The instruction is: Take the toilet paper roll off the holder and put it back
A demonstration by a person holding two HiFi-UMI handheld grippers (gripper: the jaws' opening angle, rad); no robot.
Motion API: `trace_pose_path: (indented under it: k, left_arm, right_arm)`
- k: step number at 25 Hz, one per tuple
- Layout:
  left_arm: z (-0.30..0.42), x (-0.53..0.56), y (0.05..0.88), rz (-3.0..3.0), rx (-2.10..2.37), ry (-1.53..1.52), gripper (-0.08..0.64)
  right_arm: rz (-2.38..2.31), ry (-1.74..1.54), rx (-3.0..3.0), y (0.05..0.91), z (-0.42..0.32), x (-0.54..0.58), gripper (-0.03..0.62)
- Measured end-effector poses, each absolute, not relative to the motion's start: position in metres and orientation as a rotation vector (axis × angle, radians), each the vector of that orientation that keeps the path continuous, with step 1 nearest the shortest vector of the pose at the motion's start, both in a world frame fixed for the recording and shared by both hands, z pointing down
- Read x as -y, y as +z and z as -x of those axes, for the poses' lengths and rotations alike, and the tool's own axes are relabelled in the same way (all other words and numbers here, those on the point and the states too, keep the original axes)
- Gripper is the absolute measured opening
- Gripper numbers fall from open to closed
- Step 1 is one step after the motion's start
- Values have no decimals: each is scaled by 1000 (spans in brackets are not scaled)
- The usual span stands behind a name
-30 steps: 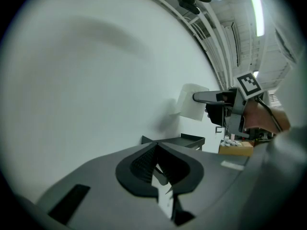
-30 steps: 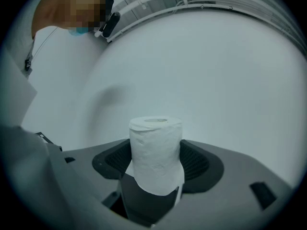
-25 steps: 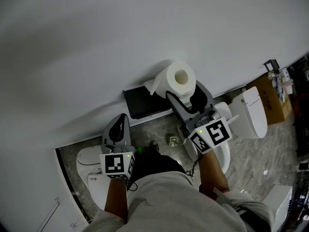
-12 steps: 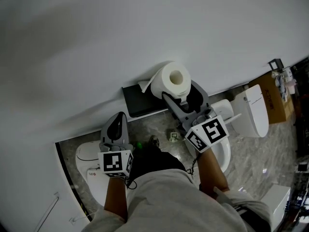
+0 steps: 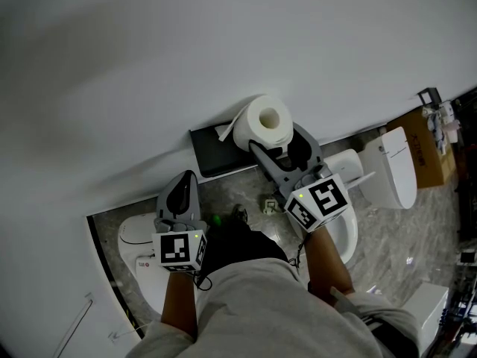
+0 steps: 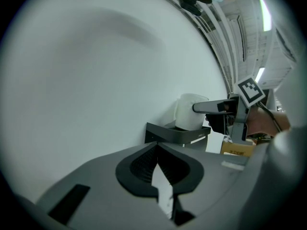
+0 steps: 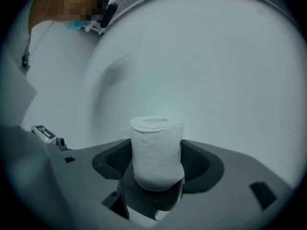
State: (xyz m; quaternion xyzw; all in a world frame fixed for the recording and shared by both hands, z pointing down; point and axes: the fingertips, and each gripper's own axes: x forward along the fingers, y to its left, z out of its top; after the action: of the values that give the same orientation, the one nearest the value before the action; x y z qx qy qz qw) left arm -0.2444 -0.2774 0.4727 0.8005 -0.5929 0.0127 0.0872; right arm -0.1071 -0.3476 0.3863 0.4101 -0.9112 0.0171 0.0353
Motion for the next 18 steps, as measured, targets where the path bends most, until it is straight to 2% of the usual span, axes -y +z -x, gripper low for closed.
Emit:
trace_pose_path:
  k: [18]
  left_arm:
    - [243,259,463,-2404,1752,24,11]
  right_arm:
    - [-1283,100,2742,395,103,341,314]
